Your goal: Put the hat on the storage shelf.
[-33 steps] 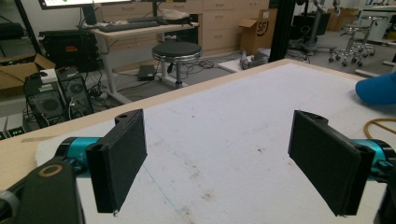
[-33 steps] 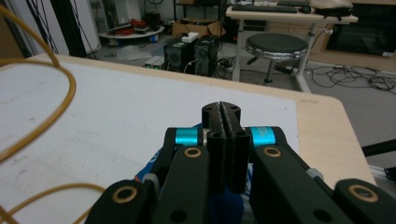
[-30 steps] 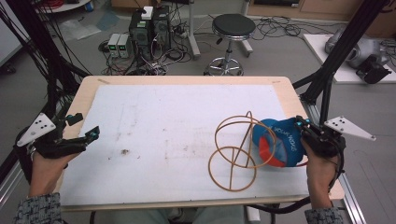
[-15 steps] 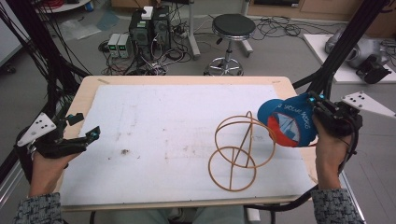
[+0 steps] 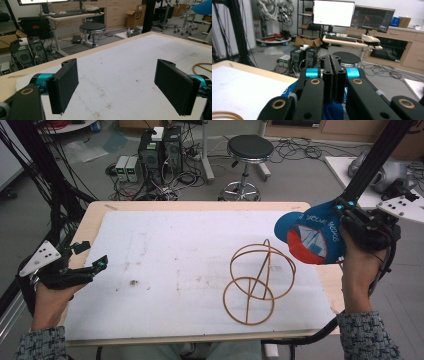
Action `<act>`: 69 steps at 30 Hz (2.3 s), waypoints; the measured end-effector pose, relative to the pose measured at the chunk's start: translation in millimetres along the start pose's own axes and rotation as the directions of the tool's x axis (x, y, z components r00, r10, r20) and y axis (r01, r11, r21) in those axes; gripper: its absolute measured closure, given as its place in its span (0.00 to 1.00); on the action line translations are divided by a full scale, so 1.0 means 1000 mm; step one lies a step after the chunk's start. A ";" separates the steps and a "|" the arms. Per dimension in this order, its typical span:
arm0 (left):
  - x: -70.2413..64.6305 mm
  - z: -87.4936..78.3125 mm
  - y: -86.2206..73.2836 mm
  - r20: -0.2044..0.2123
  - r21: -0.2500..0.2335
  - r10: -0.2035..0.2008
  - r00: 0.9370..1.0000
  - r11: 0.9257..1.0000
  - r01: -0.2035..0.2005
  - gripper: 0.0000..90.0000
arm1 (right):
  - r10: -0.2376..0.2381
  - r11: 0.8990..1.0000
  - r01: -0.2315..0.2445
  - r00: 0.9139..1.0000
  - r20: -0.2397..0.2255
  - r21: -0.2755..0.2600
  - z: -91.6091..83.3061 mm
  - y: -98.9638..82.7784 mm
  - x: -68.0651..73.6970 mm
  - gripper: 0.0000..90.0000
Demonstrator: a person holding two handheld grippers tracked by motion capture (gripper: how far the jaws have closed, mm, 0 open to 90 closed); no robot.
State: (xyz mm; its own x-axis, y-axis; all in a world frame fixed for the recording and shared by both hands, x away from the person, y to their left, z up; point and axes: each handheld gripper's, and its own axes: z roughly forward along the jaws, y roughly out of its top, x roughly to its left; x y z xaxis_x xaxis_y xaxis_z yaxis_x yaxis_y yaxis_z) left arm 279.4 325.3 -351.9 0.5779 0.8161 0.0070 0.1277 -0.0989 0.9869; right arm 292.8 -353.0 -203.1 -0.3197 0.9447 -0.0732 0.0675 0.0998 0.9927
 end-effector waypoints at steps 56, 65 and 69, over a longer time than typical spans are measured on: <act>0.002 0.000 -0.003 0.002 0.012 -0.006 1.000 1.000 0.006 0.22 | 0.100 0.995 -0.086 0.905 -0.413 0.051 -0.036 -0.016 0.089 0.99; 0.002 0.001 -0.003 0.003 0.014 -0.005 1.000 1.000 0.005 0.22 | 0.097 0.995 -0.079 0.896 -0.433 0.060 -0.041 -0.023 0.098 0.99; 0.002 0.001 -0.004 0.003 0.014 -0.008 1.000 1.000 0.008 0.22 | 0.106 0.994 -0.086 0.887 -0.449 0.064 -0.043 -0.026 0.101 0.99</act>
State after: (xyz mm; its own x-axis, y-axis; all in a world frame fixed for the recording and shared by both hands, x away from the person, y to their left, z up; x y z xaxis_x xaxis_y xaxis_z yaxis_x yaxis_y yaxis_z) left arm 281.0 326.9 -355.7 0.5793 0.8151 -0.0012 0.1435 -0.1006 0.9845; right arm 218.0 -273.5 -232.2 -0.7008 0.7086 0.0828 0.1551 0.0380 0.9872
